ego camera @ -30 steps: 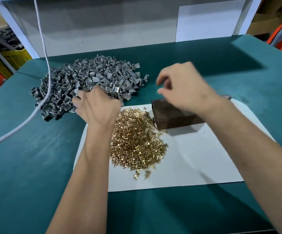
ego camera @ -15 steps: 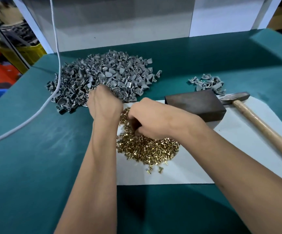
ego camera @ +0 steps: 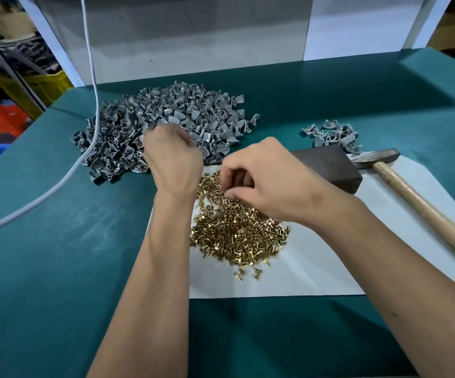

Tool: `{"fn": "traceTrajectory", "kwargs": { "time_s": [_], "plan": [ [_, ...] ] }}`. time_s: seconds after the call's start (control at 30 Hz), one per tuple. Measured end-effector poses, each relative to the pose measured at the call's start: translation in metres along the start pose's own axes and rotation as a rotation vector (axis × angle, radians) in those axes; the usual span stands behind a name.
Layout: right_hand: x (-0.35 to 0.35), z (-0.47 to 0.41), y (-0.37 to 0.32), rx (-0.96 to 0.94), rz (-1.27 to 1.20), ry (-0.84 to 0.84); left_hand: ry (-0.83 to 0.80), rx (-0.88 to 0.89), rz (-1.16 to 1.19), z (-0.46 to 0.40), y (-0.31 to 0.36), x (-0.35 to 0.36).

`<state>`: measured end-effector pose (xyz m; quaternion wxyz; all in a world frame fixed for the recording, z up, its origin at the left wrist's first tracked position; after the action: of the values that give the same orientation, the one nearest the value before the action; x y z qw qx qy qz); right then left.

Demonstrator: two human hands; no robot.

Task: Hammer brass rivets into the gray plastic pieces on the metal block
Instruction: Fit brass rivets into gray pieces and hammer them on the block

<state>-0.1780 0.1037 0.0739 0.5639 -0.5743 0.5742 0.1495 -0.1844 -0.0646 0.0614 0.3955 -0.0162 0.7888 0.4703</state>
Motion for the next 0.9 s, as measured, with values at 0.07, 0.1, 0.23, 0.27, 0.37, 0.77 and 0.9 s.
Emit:
{"fn": "traceTrajectory", "kwargs": {
  "time_s": [0.07,0.1,0.23,0.27,0.37,0.77,0.9],
  "plan": [
    [-0.017,0.009,0.005,-0.004,-0.046,0.137,-0.040,0.002,0.101,0.006,0.006,0.003],
    [-0.029,0.016,0.010,0.000,-0.067,0.232,-0.101,-0.027,0.192,0.010,0.008,0.009],
    [-0.073,0.050,0.050,0.091,-0.219,0.611,-0.416,-0.185,0.599,0.032,0.022,0.043],
    [-0.079,0.057,0.060,0.111,-0.234,0.645,-0.461,-0.207,0.650,0.038,0.027,0.050],
    [-0.084,0.072,0.079,0.134,-0.256,0.660,-0.574,-0.278,0.797,0.054,0.037,0.068],
    [-0.086,0.091,0.084,0.147,-0.263,0.872,-0.717,-0.013,1.003,0.078,0.064,0.073],
    [-0.086,0.087,0.080,0.124,-0.109,0.816,-0.723,0.052,0.951,0.082,0.068,0.072]
  ]
}}
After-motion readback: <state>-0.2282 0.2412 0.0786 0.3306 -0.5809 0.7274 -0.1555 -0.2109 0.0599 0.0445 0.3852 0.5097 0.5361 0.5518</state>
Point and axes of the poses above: each hand's wrist, its own z-axis away from the middle knuckle, its own x-axis out of the palm, y = z × x, the point moved 8 cm from there along -z, towards the middle knuckle, and after that the axes turned 11 degrees about -x, right-handed, at the moved point
